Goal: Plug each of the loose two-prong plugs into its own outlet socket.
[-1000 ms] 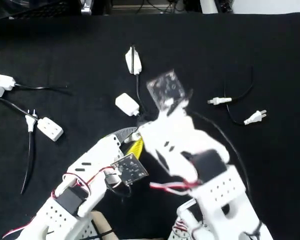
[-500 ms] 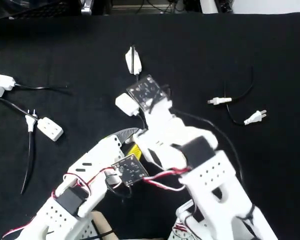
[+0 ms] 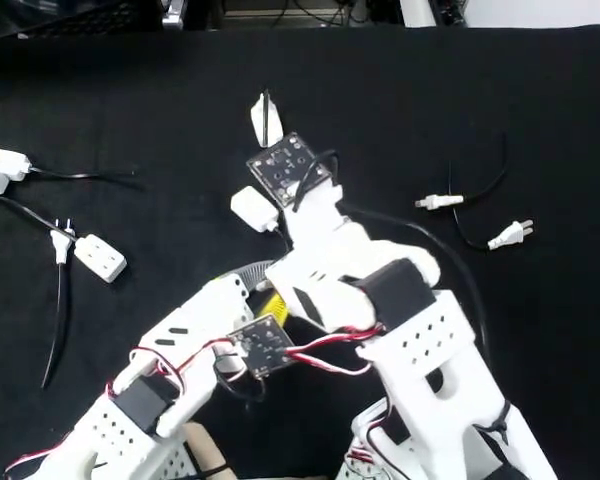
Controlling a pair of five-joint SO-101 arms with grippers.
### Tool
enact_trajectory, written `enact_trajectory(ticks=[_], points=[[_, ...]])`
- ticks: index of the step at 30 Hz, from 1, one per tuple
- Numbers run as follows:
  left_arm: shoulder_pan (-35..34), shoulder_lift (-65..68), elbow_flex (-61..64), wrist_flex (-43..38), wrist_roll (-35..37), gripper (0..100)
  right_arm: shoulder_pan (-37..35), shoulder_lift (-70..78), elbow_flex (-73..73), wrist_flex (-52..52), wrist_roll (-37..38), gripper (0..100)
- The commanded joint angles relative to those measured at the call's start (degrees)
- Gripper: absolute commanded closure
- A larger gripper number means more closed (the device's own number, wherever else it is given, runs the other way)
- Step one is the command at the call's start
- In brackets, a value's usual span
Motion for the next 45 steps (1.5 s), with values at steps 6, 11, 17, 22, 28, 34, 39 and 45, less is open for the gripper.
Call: enact_trajectory(ticks=[6,11,17,22,28,34,39,45], points=[[1.10,-0.79,1.10,0.00,-0.26,97,-0.79,0.04,1.80,-1.93,-0.09,98.5],[0.84,-0.79,1.10,0.00,-0.26,97,-0.70,0.04,2.07,-1.41,0.00,98.5],[0.92,-0.79,1.10,0.26,-0.26,97,2.46,0.04,4.70,-2.37,0.44,98.5],[1.10,-0.88,1.01,0.26,-0.26,97,5.89,0.04,6.99,-4.66,0.35,98.5],[0.75,-0.88,0.13,0.35,-0.26,97,6.07,0.04,7.52,-4.84,0.44,98.5],[0.66,-0.88,-1.63,0.35,3.34,97,6.15,0.13,7.60,-4.84,0.44,98.5],[0.66,-0.88,-2.24,0.35,3.34,97,6.15,0.13,9.19,-6.86,0.44,98.5],[-0.48,-0.88,-3.38,0.44,3.34,97,6.24,0.13,9.19,-6.77,0.44,98.5]])
